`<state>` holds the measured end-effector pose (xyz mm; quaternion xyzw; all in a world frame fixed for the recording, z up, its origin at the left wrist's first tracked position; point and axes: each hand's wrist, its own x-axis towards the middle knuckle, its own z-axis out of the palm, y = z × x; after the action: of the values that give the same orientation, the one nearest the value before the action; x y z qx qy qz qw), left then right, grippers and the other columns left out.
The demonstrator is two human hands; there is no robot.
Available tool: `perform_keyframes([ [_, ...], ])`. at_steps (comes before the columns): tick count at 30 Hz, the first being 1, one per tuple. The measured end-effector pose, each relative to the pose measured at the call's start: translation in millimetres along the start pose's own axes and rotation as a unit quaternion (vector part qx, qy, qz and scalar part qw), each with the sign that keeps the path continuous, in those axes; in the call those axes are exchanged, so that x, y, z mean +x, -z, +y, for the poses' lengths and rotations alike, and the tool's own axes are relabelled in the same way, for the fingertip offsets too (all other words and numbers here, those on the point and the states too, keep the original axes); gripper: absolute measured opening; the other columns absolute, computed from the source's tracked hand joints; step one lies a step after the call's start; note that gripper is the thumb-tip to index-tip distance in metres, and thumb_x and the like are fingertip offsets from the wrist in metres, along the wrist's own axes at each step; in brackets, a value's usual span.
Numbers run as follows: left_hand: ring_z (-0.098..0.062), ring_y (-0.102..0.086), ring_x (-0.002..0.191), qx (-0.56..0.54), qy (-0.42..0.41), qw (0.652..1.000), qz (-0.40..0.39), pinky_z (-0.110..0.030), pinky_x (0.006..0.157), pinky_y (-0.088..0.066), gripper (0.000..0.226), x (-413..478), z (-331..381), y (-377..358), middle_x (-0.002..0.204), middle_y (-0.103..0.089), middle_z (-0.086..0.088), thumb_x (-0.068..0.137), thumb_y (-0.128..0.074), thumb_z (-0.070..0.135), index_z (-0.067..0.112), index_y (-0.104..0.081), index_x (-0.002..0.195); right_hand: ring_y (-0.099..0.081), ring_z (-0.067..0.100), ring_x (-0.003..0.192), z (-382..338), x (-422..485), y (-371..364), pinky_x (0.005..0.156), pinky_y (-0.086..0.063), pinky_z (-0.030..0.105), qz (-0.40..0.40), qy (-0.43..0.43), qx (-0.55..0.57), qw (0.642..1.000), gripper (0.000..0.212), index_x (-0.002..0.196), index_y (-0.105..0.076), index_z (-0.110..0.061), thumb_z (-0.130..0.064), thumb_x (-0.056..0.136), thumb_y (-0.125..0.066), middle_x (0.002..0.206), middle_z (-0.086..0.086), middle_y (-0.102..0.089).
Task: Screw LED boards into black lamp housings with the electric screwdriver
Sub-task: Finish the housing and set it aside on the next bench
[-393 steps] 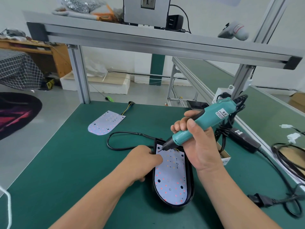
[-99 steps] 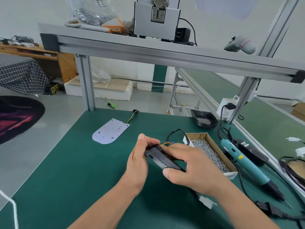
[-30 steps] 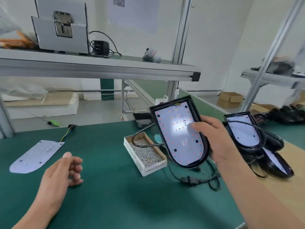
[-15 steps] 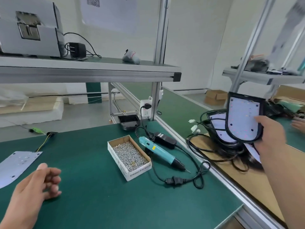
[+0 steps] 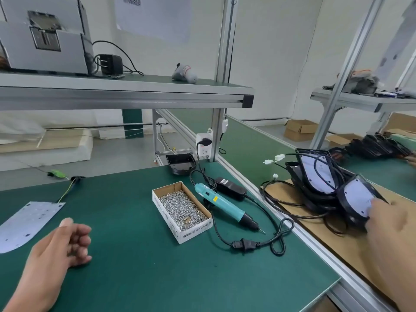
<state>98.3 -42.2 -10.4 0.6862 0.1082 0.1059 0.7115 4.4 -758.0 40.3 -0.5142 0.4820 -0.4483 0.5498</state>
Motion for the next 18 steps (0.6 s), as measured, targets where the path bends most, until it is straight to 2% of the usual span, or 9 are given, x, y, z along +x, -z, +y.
perform_keyframes([
  [2, -0.016, -0.06, 0.051, -0.001, -0.01, 1.0, -0.003, -0.046, 0.061, -0.063, 0.045, 0, -3, 5, 0.073, -0.071, -0.006, 0.099, -0.056, 0.055, 0.018, -0.079, 0.091, -0.059, 0.04, 0.114, 10, 21, -2, 0.105, -0.047, 0.058, 0.006, 0.021, -0.083, 0.996, 0.056, 0.126, -0.057, -0.007, -0.038, 0.08, -0.059, 0.136, 0.024, -0.059],
  [3, -0.016, -0.061, 0.051, -0.003, -0.012, 1.0, -0.008, -0.046, 0.059, -0.064, 0.045, 0, -3, 7, 0.074, -0.072, -0.006, 0.096, -0.057, 0.059, 0.02, -0.08, 0.093, -0.055, 0.043, 0.128, 15, 31, -4, 0.109, -0.044, 0.061, 0.005, 0.016, -0.106, 0.994, 0.06, 0.132, -0.054, -0.008, -0.041, 0.082, -0.057, 0.143, 0.022, -0.055],
  [4, -0.016, -0.061, 0.053, -0.003, -0.016, 1.0, -0.014, -0.045, 0.058, -0.064, 0.048, 0, -3, 7, 0.075, -0.072, -0.007, 0.094, -0.058, 0.063, 0.021, -0.08, 0.095, -0.05, 0.046, 0.133, 19, 38, -6, 0.11, -0.044, 0.063, 0.016, 0.025, -0.133, 0.991, 0.061, 0.134, -0.052, -0.01, -0.044, 0.084, -0.055, 0.145, 0.021, -0.053],
  [9, -0.017, -0.06, 0.056, -0.002, -0.028, 0.999, -0.024, -0.04, 0.059, -0.064, 0.044, -9, 2, 4, 0.077, -0.071, -0.007, 0.103, -0.054, 0.055, 0.021, -0.079, 0.093, -0.052, 0.053, 0.122, 23, 27, -6, 0.098, -0.045, 0.071, 0.044, 0.131, -0.219, 0.966, 0.06, 0.134, -0.051, -0.016, -0.049, 0.084, -0.044, 0.134, 0.024, -0.056],
  [12, -0.019, -0.06, 0.058, 0.003, -0.029, 0.999, -0.024, -0.04, 0.06, -0.063, 0.047, -12, 3, 1, 0.077, -0.071, -0.007, 0.108, -0.052, 0.05, 0.014, -0.078, 0.093, -0.057, 0.051, 0.094, 13, -2, -3, 0.079, -0.045, 0.065, 0.024, 0.22, -0.216, 0.951, 0.034, 0.108, -0.054, -0.017, -0.041, 0.085, -0.043, 0.107, 0.03, -0.062],
  [13, -0.02, -0.059, 0.059, 0.003, -0.03, 0.999, -0.025, -0.041, 0.061, -0.063, 0.047, -12, 3, 0, 0.077, -0.07, -0.008, 0.109, -0.052, 0.048, 0.011, -0.077, 0.094, -0.057, 0.051, 0.093, 8, -15, -6, 0.08, -0.046, 0.064, 0.009, 0.245, -0.214, 0.946, 0.026, 0.102, -0.053, -0.02, -0.038, 0.086, -0.044, 0.103, 0.029, -0.061],
  [14, -0.02, -0.058, 0.059, 0.003, -0.031, 0.999, -0.025, -0.043, 0.062, -0.062, 0.047, -13, 3, -1, 0.078, -0.07, -0.008, 0.109, -0.052, 0.048, 0.01, -0.077, 0.094, -0.058, 0.05, 0.1, 5, -32, -10, 0.087, -0.047, 0.063, -0.012, 0.266, -0.213, 0.94, 0.024, 0.104, -0.056, -0.021, -0.035, 0.088, -0.045, 0.107, 0.028, -0.062],
  [16, -0.02, -0.057, 0.059, 0.001, -0.034, 0.999, -0.025, -0.043, 0.063, -0.061, 0.046, -14, 4, -4, 0.077, -0.069, -0.008, 0.109, -0.052, 0.046, 0.01, -0.076, 0.094, -0.058, 0.043, 0.115, 2, -70, -23, 0.103, -0.044, 0.057, -0.046, 0.342, -0.201, 0.917, 0.034, 0.12, -0.066, -0.015, -0.029, 0.095, -0.047, 0.12, 0.021, -0.067],
  [18, -0.019, -0.057, 0.057, -0.003, -0.035, 0.999, -0.027, -0.042, 0.061, -0.06, 0.045, -16, 4, -5, 0.075, -0.068, -0.006, 0.109, -0.052, 0.045, 0.012, -0.077, 0.091, -0.06, 0.034, 0.115, 3, -106, -41, 0.104, -0.046, 0.05, -0.094, 0.412, -0.196, 0.885, 0.035, 0.124, -0.07, -0.011, -0.026, 0.1, -0.05, 0.121, 0.014, -0.071],
])
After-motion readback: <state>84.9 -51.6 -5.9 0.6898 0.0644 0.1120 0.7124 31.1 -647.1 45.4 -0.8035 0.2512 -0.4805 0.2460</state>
